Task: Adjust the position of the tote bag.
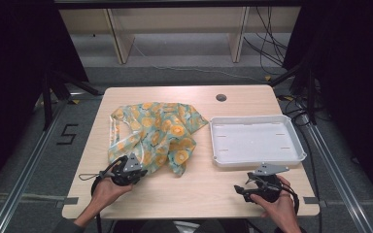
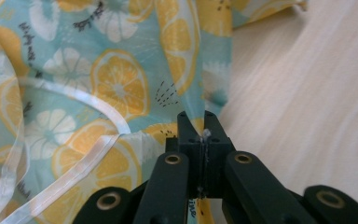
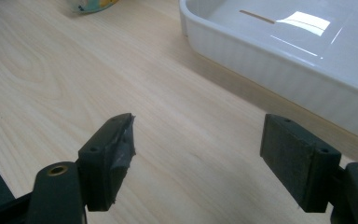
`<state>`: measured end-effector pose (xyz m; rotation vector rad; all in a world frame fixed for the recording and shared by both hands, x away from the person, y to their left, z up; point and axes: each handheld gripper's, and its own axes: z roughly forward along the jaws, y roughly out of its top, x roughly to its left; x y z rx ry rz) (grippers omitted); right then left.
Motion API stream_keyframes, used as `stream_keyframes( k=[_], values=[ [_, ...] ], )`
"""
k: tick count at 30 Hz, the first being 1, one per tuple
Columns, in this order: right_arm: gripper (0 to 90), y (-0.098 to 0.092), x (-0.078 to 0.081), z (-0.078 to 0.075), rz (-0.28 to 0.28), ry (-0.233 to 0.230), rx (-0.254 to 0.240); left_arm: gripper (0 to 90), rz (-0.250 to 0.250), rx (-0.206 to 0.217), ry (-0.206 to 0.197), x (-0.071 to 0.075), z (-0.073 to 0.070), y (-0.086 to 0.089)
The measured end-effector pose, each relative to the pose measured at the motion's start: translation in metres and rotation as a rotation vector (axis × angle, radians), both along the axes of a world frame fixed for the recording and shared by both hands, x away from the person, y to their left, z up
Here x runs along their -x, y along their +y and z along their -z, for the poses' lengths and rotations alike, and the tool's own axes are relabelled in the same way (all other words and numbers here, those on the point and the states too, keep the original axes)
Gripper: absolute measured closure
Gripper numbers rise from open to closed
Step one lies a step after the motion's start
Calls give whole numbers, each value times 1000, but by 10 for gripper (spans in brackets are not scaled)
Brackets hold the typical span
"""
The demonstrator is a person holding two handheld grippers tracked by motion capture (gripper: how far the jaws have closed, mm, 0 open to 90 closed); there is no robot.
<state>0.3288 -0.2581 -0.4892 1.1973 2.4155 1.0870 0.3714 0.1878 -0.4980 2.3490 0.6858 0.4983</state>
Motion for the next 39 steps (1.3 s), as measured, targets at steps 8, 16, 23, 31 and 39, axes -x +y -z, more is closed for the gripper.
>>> stream_keyframes(
  k=[8, 16, 23, 31, 39],
  values=[
    [272, -1, -1, 0, -12, -16, 6, 889, 61, 16, 40, 8, 0, -31],
    [271, -2, -1, -1, -20, -10, 3, 872, 158, 0, 66, 11, -1, -80],
    [272, -3, -2, -1, -13, -34, 7, 849, 204, -8, 82, 8, -4, -120],
    [272, -4, -2, -2, -13, -33, -6, 828, 222, 17, 130, -6, -4, -158],
    [272, -3, -1, -3, -3, -47, 1, 629, 229, 113, 163, -4, -23, -154]
  ],
)
